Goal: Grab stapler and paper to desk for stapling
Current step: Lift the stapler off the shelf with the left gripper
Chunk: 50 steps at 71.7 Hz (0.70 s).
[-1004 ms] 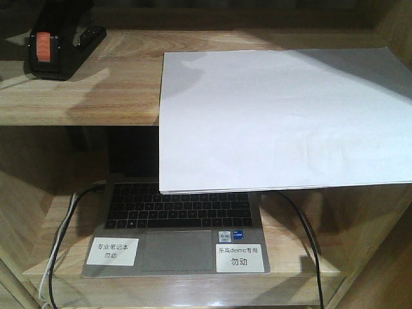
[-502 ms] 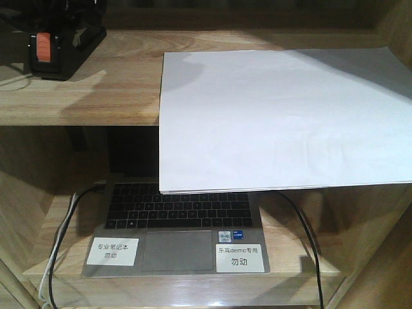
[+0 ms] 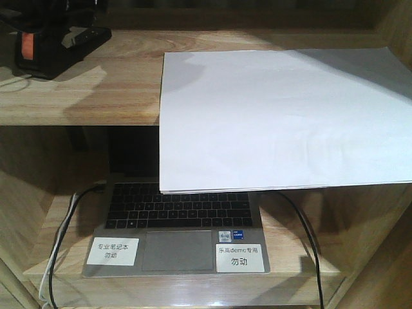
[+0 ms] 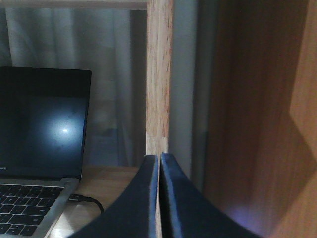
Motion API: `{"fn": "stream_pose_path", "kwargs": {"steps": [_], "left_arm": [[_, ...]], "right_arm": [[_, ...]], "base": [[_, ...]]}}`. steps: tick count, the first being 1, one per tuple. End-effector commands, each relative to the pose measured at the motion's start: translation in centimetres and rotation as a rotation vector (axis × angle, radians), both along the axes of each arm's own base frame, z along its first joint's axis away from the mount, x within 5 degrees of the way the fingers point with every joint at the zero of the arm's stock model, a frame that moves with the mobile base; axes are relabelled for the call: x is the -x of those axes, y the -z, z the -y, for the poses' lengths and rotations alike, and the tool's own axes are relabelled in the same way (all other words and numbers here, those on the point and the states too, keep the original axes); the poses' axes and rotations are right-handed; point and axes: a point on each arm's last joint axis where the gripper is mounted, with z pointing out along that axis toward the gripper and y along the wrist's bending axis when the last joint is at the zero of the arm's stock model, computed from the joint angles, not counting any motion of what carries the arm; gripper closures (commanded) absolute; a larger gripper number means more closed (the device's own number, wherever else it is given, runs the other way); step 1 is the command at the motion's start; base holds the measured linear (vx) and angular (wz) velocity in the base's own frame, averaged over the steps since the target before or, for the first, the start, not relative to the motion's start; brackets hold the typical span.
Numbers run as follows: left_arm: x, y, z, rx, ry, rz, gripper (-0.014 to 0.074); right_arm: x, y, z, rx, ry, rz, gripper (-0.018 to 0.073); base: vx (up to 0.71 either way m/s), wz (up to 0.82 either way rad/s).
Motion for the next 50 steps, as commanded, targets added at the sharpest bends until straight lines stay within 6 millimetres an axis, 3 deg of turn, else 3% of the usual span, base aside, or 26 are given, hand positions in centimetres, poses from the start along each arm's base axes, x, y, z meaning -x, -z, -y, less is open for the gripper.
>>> {"fn": "stream_pose_path", "kwargs": {"steps": [1,11,25,50], "left_arm": [[2.8,-4.4,-0.3,0.073,0.034,0.232,0.0604],[4.4,-5.4,-0.3,0.080,0.065,0.286,0.0603],[7.1,-4.1,-0.7,0.096,0.111,0.304,0.0603],[15.7,-0.9,-2.8,0.213,0.278,0.380,0.0603]], "right_arm": [[0.1,-0.6,0.0,0.010,0.000,0.082,0.0569],[0.1,-0.6,0.0,0.010,0.000,0.082,0.0569],[0.1,-0.6,0.0,0.010,0.000,0.082,0.0569],[0.1,-0.6,0.0,0.010,0.000,0.082,0.0569]], "base": [[0.00,0.00],[0.00,0.00],[0.00,0.00],[0.00,0.00]]}}
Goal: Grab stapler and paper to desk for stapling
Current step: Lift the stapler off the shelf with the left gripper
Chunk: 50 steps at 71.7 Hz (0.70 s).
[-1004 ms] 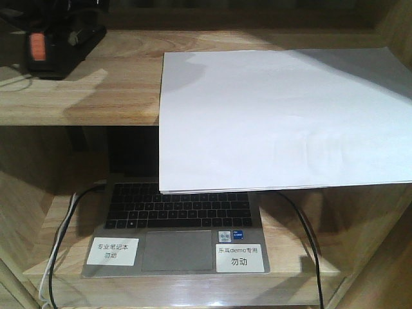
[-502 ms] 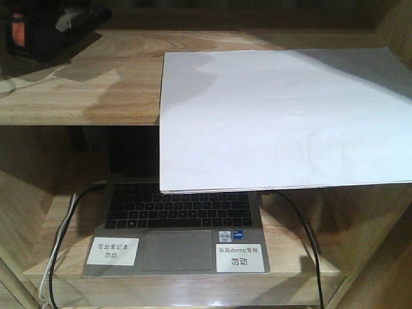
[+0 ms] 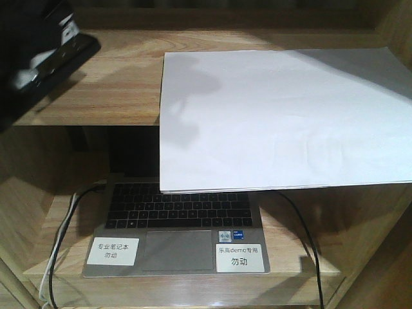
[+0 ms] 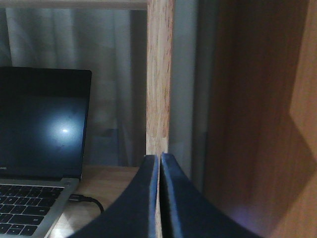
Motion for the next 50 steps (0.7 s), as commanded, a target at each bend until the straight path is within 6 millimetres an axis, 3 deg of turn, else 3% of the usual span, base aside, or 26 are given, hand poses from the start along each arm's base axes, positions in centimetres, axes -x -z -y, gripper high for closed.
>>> {"fn": "stream_pose_path", "kwargs": {"steps": [1,27,50], "left_arm": [[2.9,-1.0,-0.7,0.101,0.044,0.132,0.0603],[10.8,4.3,-2.9,-0.033,0.243,0.095,0.0603],[15.2,10.1,-4.8,-0.085,0.279,0.143,0.0603]], "right_arm": [[0.1,-0.6,0.0,0.010,0.000,0.082,0.0569],[0.1,-0.6,0.0,0.010,0.000,0.082,0.0569],[0.1,-0.6,0.0,0.010,0.000,0.081,0.0569]], "base": [[0.00,0.00],[0.00,0.00],[0.00,0.00]]}}
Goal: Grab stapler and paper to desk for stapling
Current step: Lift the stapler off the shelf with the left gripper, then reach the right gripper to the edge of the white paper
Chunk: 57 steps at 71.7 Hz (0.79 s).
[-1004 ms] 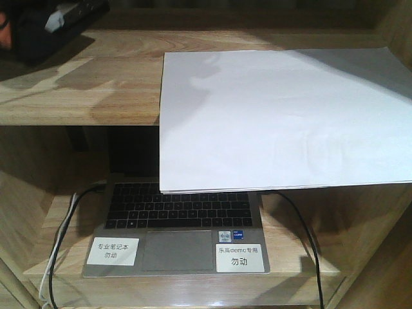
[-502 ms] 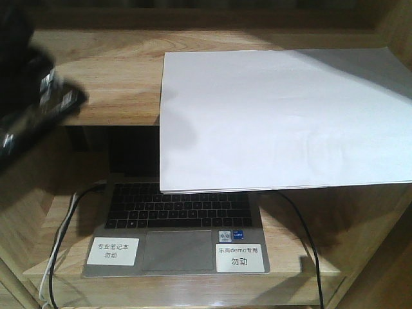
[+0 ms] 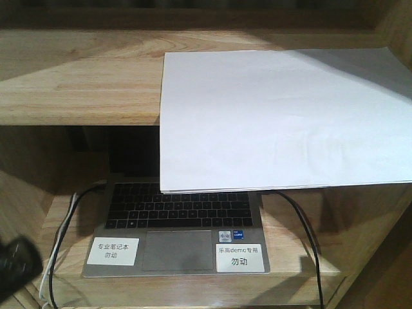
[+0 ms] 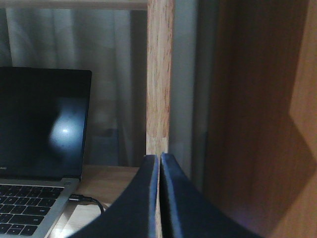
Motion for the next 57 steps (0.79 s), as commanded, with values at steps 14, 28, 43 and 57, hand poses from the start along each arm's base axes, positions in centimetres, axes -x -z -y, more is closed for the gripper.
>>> {"fn": "stream_pose_path", "kwargs": {"steps": [14,28,43,57], "left_arm": [[1.4,2.1,-0.5,0.057,0.019,0.115,0.0603],[1.1,2.3,0.0,0.128,0.036,0.132,0.0603],[1.2,2.4,0.0,0.118,0.044,0.116,0.0603],[1.2,2.4,0.0,0.118,0.043,0.116,0.0603]], "right_arm": [[0.1,-0.6,0.0,0.010,0.000,0.081,0.0569],[0.1,-0.6,0.0,0.010,0.000,0.081,0.0569],[0.1,-0.6,0.0,0.010,0.000,0.081,0.0569],[0.1,-0.6,0.0,0.010,0.000,0.081,0.0569]], "base": [[0.00,0.00],[0.00,0.00],[0.00,0.00],[0.00,0.00]]}}
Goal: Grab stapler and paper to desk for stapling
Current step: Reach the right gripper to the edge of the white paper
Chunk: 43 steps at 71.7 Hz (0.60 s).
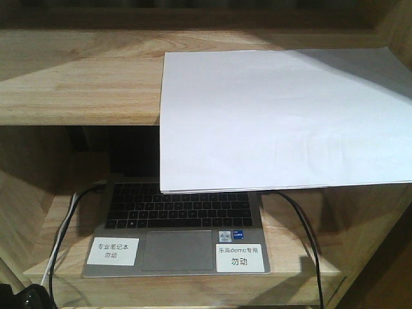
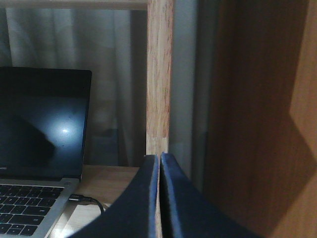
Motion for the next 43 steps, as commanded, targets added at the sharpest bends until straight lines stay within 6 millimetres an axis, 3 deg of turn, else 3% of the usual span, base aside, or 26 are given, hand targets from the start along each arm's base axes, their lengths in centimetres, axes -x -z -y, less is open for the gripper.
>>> {"fn": "stream_pose_path", "kwargs": {"steps": [1,43], "left_arm": [[-0.18,-1.61,0.13,0.098,-0.016,0.066,0.0603],[-0.18,-1.61,0.13,0.098,-0.016,0.066,0.0603]], "right_arm": [[0.12,-0.57,-0.02,0.010,0.000,0.081,0.0569],[0.13,-0.64,-0.04,0.036,0.000,0.090,0.0569]], "base": [[0.00,0.00],[0.00,0.00]]}}
